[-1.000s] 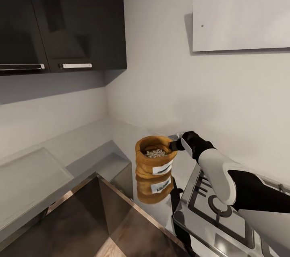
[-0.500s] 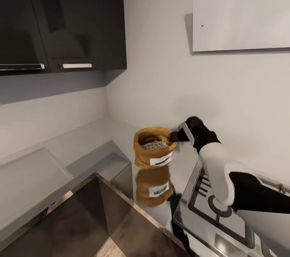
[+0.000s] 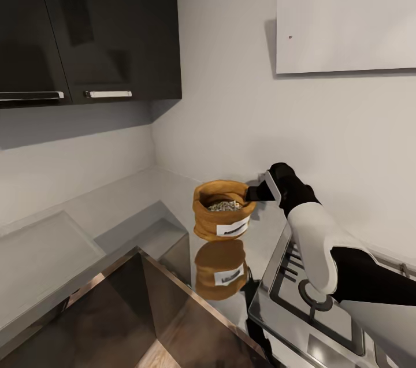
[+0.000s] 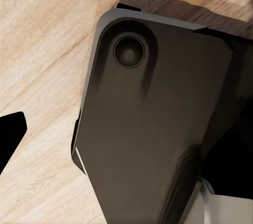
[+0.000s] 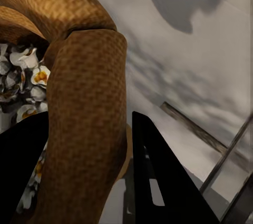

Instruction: In the kitchen, take the popcorn bag from the countertop, put it into the microwave, and heat it until the popcorn is cooked so the cooked popcorn ends up inside the bag.

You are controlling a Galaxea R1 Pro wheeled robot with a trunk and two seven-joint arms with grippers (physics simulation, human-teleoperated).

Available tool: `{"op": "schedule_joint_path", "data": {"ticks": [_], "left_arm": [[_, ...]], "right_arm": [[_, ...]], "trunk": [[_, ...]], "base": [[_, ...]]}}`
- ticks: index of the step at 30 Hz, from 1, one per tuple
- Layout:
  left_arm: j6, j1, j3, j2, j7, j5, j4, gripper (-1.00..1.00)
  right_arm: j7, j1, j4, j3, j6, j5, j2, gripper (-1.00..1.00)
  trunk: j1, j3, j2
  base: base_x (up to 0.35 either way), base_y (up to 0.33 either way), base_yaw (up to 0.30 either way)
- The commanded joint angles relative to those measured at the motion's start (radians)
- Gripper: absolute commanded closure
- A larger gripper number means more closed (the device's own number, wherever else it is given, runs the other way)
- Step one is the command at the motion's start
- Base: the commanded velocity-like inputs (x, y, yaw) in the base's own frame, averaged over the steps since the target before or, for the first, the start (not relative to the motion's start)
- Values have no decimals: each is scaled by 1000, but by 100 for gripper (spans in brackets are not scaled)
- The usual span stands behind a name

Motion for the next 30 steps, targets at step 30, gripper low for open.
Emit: {"op": "schedule_joint_path", "data": {"ticks": [30], "left_arm": [[-1, 0, 7, -1, 4, 3, -1, -100]], "right_arm": [[8, -1, -97, -5, 21, 10, 6, 100]], "trunk": [[0, -1, -1]], "base": [[-211, 0, 0]]}}
